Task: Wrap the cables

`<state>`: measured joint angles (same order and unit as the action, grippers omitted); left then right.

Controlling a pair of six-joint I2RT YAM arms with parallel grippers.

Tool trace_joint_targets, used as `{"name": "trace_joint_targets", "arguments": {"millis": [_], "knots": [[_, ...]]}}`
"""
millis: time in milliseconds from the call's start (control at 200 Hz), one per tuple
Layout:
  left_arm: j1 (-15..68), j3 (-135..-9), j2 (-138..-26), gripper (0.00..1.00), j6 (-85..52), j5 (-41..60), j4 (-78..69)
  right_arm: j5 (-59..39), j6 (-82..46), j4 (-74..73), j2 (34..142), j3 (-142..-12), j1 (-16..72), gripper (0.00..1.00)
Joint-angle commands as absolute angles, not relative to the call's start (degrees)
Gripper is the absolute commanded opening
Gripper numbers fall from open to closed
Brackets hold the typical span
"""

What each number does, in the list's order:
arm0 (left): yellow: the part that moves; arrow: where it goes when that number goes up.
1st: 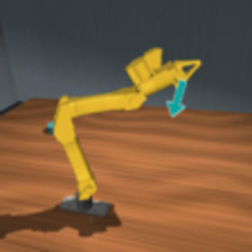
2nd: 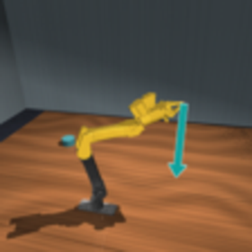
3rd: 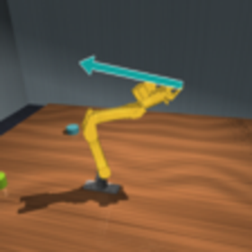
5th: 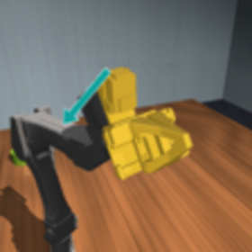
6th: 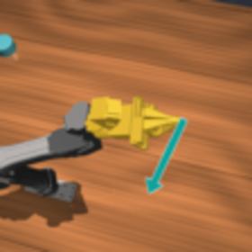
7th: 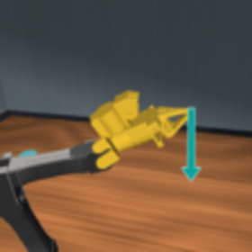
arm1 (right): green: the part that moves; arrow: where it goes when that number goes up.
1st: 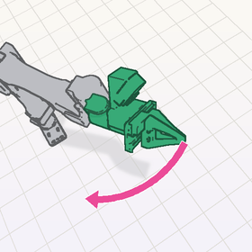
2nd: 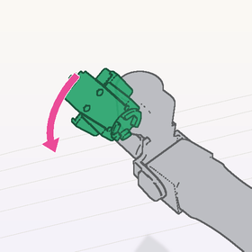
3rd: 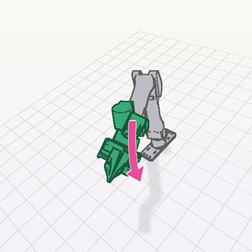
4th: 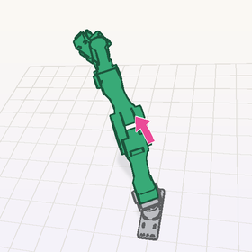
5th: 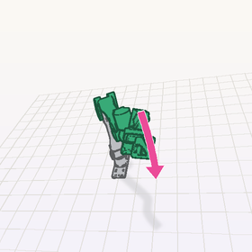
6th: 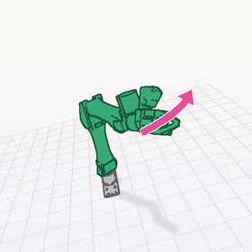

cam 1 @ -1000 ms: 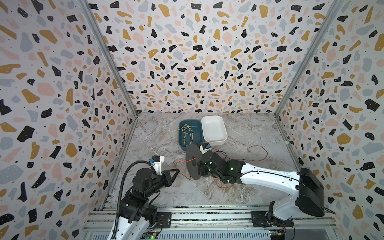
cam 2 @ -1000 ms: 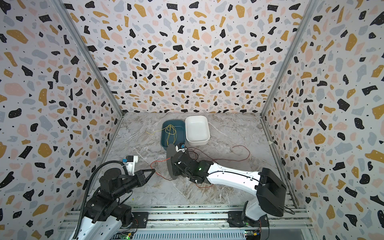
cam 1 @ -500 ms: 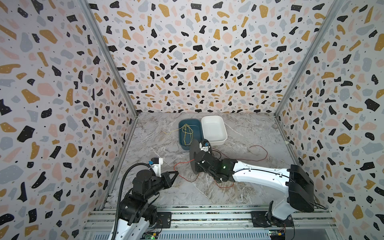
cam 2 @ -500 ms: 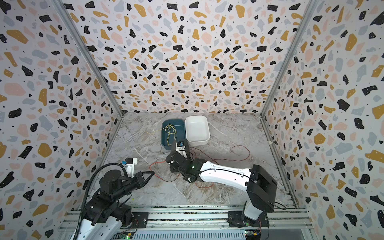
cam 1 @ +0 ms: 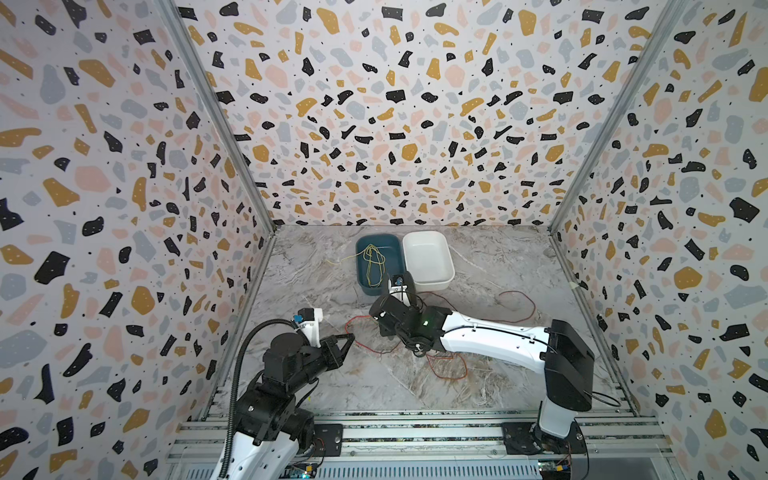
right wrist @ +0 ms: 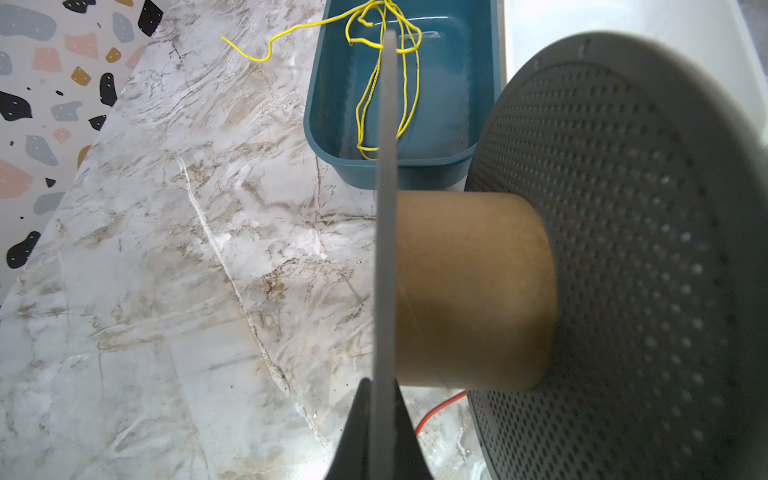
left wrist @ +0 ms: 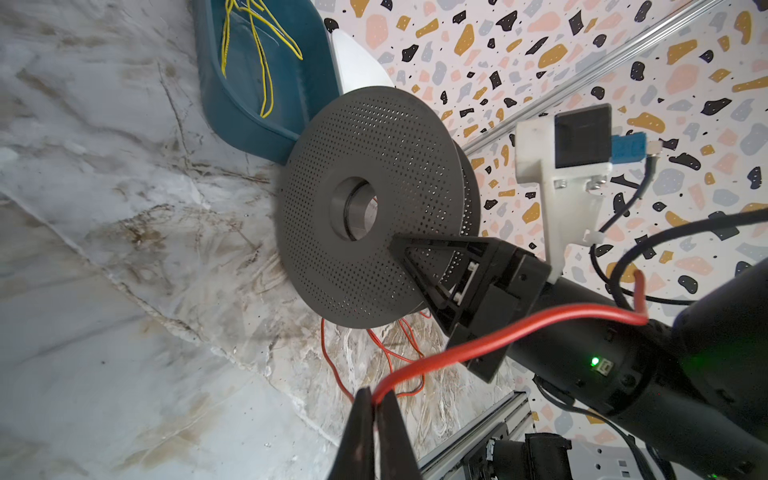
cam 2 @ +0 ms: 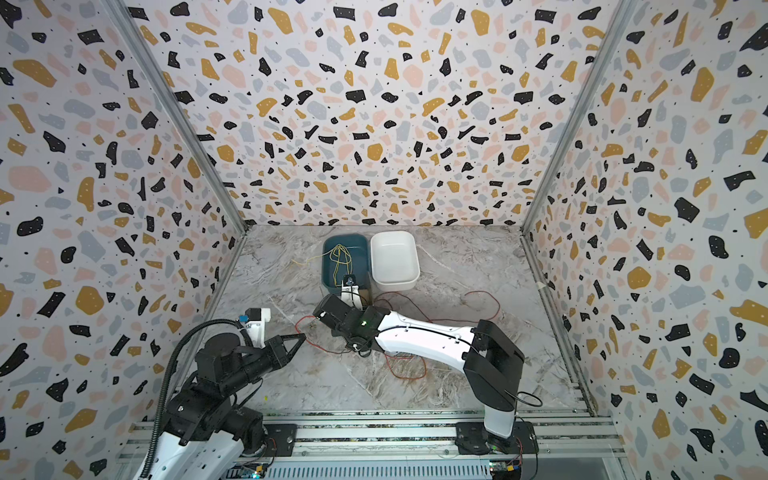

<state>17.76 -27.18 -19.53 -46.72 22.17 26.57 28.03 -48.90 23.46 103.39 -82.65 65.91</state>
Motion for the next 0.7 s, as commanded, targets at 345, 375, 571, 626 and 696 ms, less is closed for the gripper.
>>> {"name": "trace_joint_targets", "arguments": {"millis": [345, 375, 571, 626, 696], "knots": [[17.95, -29.51, -21.96, 0.0, -45.09, 21.24, 24.99, 24.08, -46.97, 19.69, 102.03, -82.48, 66.16, 0.39], [17.98, -29.36, -21.91, 0.0, -45.08, 21.11, 24.96, 23.61, -46.86, 19.2, 101.89, -82.21, 66.17, 0.41], [17.96, -29.02, -22.07, 0.0, -46.33, 22.18, 23.49, 20.92, -44.26, 15.11, 99.54, -79.88, 66.54, 0.64], [17.93, -28.98, -22.14, 0.0, -46.73, 22.67, 22.88, 20.13, -43.59, 13.31, 98.07, -78.28, 66.54, 0.71], [17.99, -29.0, -22.23, 0.0, -47.1, 23.18, 22.18, 19.12, -42.01, 11.04, 95.98, -76.31, 66.7, 0.78]]}}
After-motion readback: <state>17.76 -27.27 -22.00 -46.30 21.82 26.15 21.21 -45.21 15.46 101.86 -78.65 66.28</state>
